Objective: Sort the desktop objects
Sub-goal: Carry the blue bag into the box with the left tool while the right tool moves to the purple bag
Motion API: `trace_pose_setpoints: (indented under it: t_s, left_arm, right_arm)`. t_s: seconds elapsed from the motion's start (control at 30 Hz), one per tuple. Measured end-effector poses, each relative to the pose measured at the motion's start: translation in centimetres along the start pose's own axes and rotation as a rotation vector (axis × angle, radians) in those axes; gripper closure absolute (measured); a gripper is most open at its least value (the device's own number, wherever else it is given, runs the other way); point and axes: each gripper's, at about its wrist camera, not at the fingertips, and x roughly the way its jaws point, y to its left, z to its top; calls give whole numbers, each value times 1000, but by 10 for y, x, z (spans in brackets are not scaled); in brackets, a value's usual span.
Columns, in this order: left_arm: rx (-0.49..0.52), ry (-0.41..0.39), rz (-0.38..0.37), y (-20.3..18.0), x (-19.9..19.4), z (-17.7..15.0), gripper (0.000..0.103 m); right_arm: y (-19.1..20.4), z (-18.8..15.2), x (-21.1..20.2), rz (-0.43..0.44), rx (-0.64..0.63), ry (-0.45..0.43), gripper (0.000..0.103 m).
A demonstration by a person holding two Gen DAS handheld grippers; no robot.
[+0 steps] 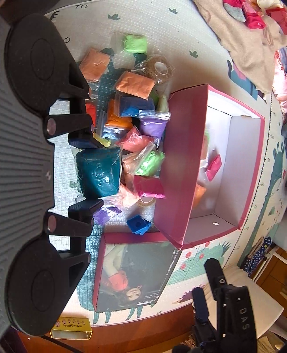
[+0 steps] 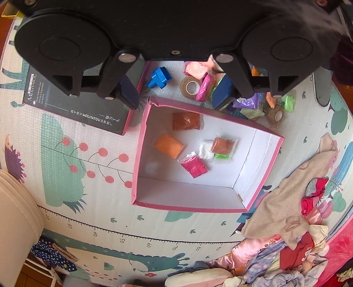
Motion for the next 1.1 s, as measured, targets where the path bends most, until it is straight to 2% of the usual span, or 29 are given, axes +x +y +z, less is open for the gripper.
trace_pose_setpoints:
  t_s: [0.23,0.63,0.97,1.1]
  left_arm:
    - [9,-66,-26,-4,-16,17,58]
    - [35,-171,-69,-9,-30,56,58]
    - [73,-248,-93,-8,-27,99,58]
    - [95,-232,-111,-8,-14,117,58]
  right_arm:
    - [0,-33,-9,-2,21,21,30]
    - [6,-87,2,-8,74,84,27]
    - [20,-113,37,-1,-29,139,27]
    - [20,-117,50,0,-61,142,27]
